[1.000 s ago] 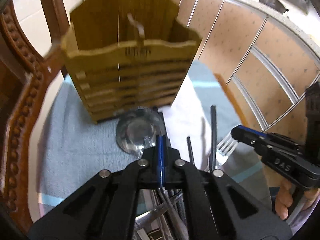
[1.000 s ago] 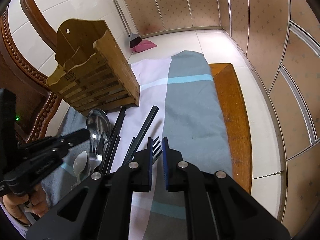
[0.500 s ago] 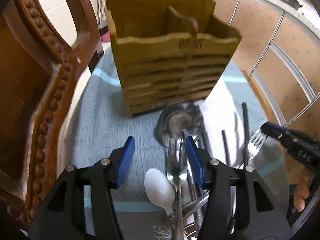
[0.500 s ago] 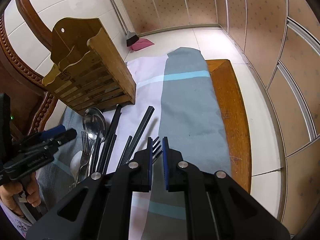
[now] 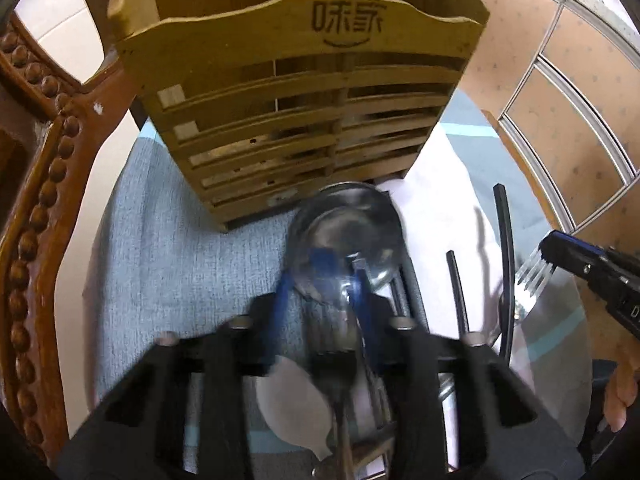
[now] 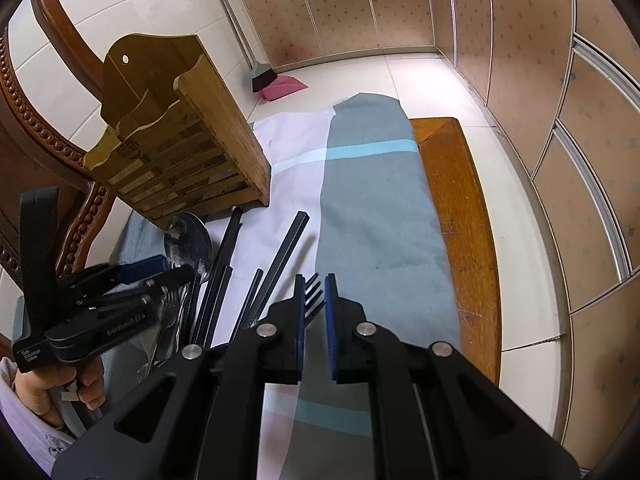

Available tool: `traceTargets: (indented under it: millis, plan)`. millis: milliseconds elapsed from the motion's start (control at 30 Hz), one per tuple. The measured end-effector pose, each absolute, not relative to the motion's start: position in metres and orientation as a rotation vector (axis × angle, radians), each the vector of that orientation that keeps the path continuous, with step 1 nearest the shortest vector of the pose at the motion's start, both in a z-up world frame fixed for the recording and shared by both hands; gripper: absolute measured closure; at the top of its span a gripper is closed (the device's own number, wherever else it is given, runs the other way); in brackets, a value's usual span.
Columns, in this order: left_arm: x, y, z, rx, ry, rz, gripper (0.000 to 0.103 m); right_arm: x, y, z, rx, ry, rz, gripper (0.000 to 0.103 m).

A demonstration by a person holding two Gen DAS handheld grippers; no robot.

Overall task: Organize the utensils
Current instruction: 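Close the left gripper on a metal fork while the right gripper grasps another fork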

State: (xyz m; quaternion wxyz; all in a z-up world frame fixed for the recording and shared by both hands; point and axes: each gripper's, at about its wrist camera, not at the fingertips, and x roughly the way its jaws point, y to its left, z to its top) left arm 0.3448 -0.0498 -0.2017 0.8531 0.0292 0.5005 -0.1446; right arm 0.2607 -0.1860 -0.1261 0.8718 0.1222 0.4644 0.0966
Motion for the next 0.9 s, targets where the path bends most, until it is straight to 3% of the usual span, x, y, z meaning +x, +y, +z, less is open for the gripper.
traceTargets:
  millis: [333,567,700,733,767,833,900]
  plan:
    - [0.316,-0.032,-0.154,-0.001,0.902,-0.305,0.08,0.253,-0.193,-0.102,0.274,0.884,0.196,0.093]
    - [0.281,-0.026,-0.106,-0.017,0.756,-0.298,0.08,0.23,-0.187,-0.049,0.206,0.667,0.168,0.095]
    - [0.279,-0.019,-0.102,-0.03,0.756,-0.282,0.08,0.235,-0.189,-0.054,0.183,0.723,0.159,0.095]
    - [0.279,-0.017,-0.101,-0.032,0.758,-0.279,0.08,0.239,-0.193,-0.061,0.199,0.754,0.157,0.092]
    - [0.277,-0.016,-0.101,-0.034,0.758,-0.277,0.08,0.245,-0.199,-0.074,0.242,0.801,0.148,0.077]
    - [0.273,-0.01,-0.097,-0.037,0.759,-0.273,0.08,0.256,-0.21,-0.099,0.336,0.886,0.159,0.057]
    - [0.273,-0.01,-0.1,-0.037,0.761,-0.27,0.08,0.266,-0.219,-0.125,0.442,0.984,0.191,0.057]
